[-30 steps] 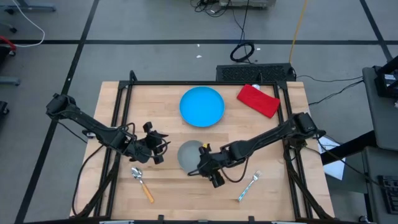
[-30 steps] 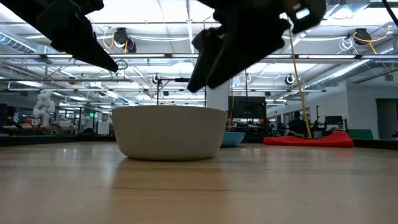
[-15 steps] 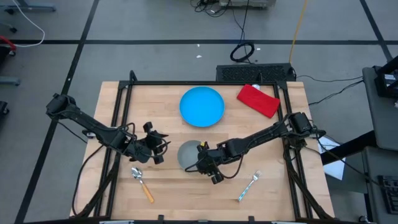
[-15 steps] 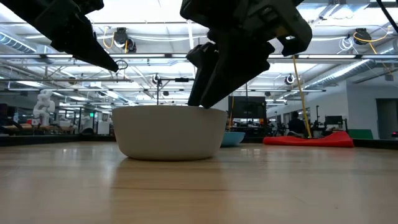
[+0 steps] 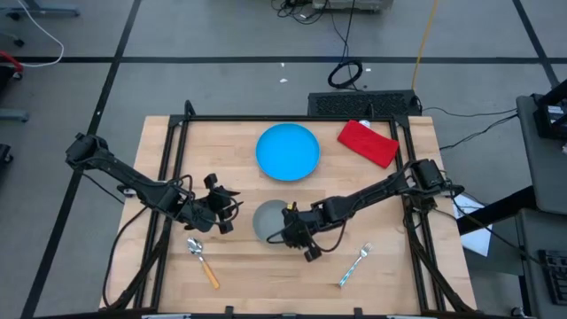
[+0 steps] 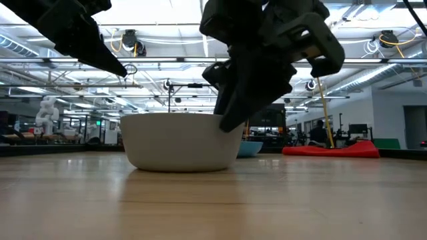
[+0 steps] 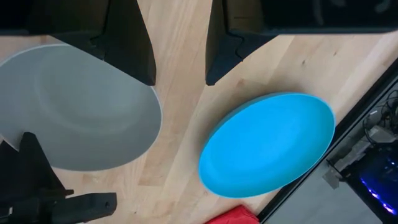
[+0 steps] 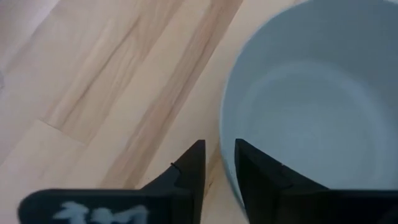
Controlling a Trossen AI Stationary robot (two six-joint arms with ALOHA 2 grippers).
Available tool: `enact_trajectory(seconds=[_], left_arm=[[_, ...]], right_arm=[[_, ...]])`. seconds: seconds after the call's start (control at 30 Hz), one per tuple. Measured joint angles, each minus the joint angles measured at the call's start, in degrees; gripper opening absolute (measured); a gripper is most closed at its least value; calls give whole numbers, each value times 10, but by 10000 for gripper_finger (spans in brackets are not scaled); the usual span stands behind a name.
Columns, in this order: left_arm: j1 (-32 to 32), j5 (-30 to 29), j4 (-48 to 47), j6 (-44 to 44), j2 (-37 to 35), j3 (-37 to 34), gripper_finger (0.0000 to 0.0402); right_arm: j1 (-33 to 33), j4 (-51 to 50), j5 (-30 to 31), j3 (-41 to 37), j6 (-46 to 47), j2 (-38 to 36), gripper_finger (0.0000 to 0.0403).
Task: Pick and place plate/cup/fork/spoon on tray
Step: Put the grey bowl on top of the blue plate
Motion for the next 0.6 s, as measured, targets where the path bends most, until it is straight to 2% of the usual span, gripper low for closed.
enact_trajectory(seconds=[0.23,0.43,0.6], left_arm=[[0,0,0,0,0,0,145],[0,0,0,1,0,0,145],[0,-3,0,1,0,0,145]], right_arm=[[-1,1,1,-1,-16,0,7],[-1,-13,1,-1,-16,-7,3],[-1,-33,5,-1,-8,-40,2]])
